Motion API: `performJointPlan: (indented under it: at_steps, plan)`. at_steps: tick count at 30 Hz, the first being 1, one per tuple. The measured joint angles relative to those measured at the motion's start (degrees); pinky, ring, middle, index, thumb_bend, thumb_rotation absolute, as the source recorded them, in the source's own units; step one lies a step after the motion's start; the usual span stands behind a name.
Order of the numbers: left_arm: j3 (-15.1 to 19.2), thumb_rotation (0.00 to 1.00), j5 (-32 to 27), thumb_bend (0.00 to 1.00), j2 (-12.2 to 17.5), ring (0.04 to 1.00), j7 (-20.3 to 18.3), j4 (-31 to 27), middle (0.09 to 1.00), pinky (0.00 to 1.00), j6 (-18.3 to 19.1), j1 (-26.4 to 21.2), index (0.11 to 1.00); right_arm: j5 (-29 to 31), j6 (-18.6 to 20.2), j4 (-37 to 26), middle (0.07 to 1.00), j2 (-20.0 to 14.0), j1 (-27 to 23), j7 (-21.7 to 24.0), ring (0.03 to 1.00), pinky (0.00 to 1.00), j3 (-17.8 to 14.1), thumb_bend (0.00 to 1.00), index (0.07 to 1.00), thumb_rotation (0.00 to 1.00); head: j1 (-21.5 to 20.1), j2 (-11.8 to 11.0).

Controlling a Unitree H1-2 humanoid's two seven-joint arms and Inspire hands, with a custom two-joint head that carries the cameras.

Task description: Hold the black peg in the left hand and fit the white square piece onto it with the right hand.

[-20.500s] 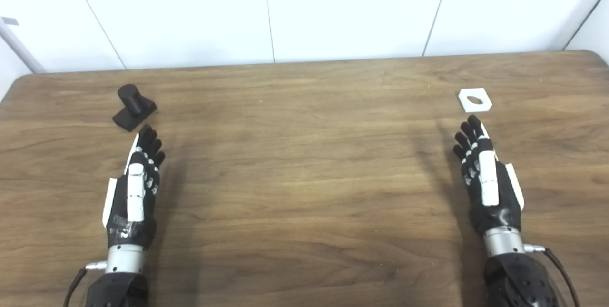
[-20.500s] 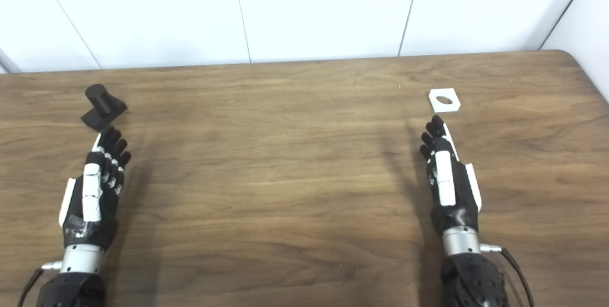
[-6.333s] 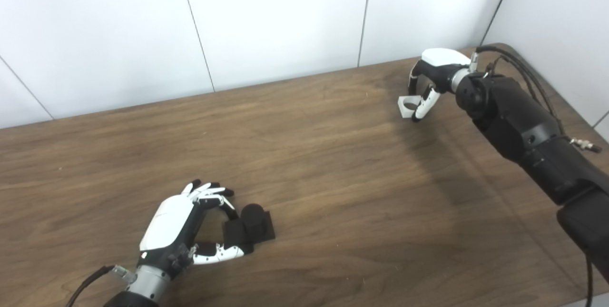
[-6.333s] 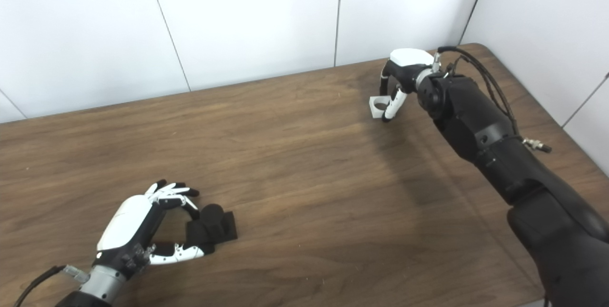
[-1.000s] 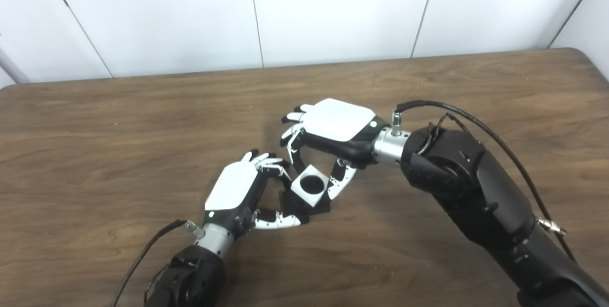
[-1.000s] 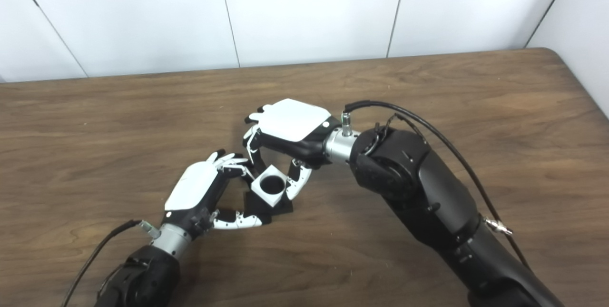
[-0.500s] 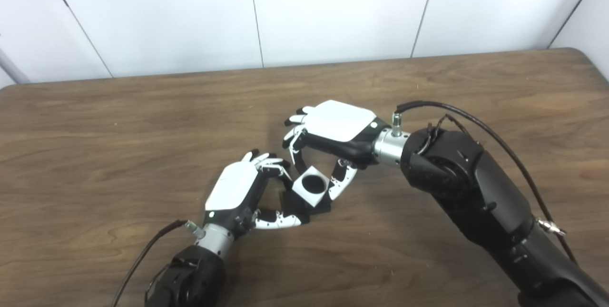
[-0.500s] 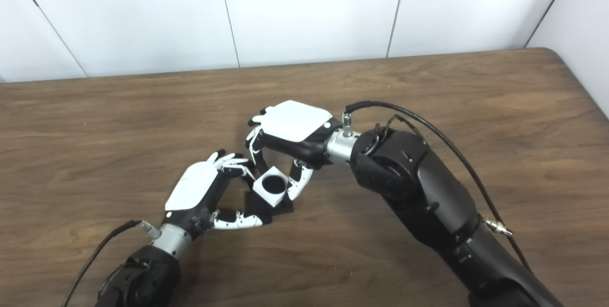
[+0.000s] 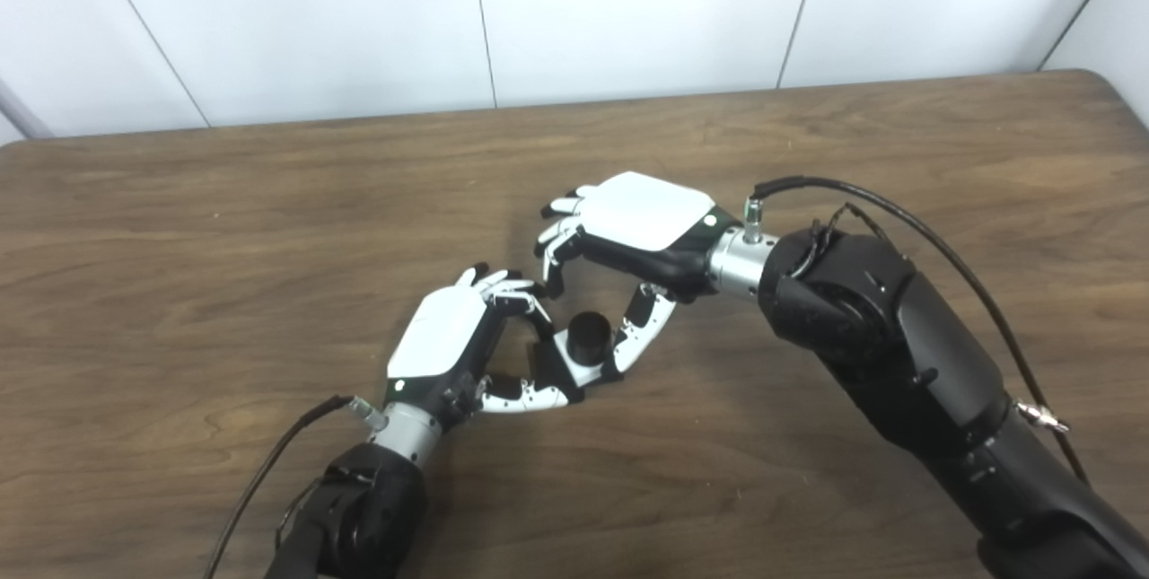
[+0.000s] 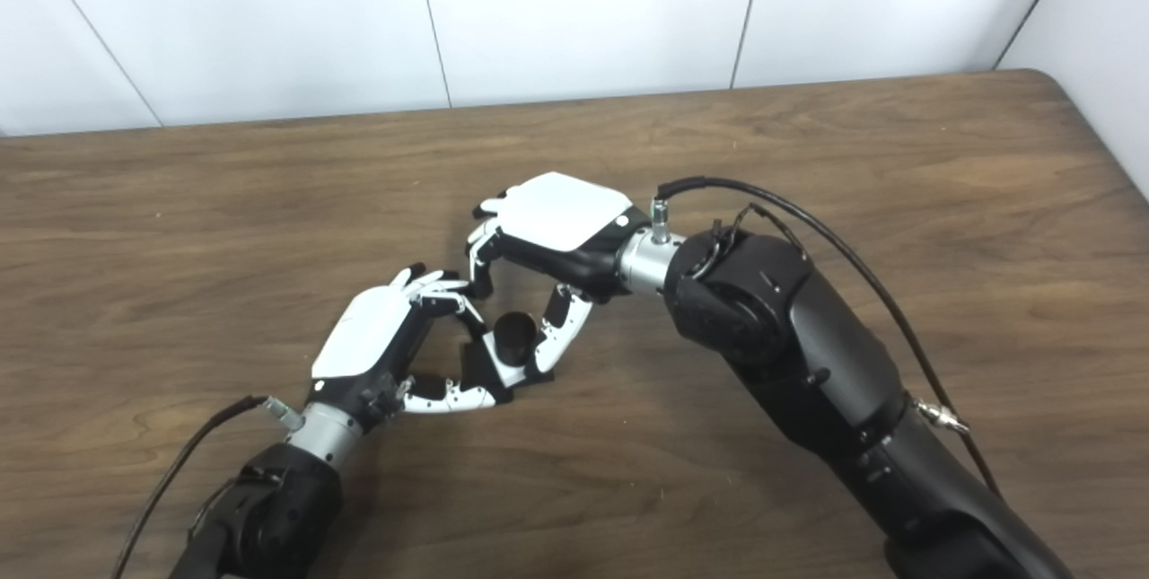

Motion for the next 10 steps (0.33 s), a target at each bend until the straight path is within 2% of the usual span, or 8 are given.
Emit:
performJointPlan:
  at_steps: [10]
  plan:
    - [0.00,0.05,-0.06,0.52,0.00,0.888,0.00,0.01,0.787,1.00,-0.05,0.01,0.485,-0.03,1.02,-0.12,0.891,-0.01,0.04,0.91,0.981,0.99,-0.43,1.00,0.721,0.36,-0.35,0.00]
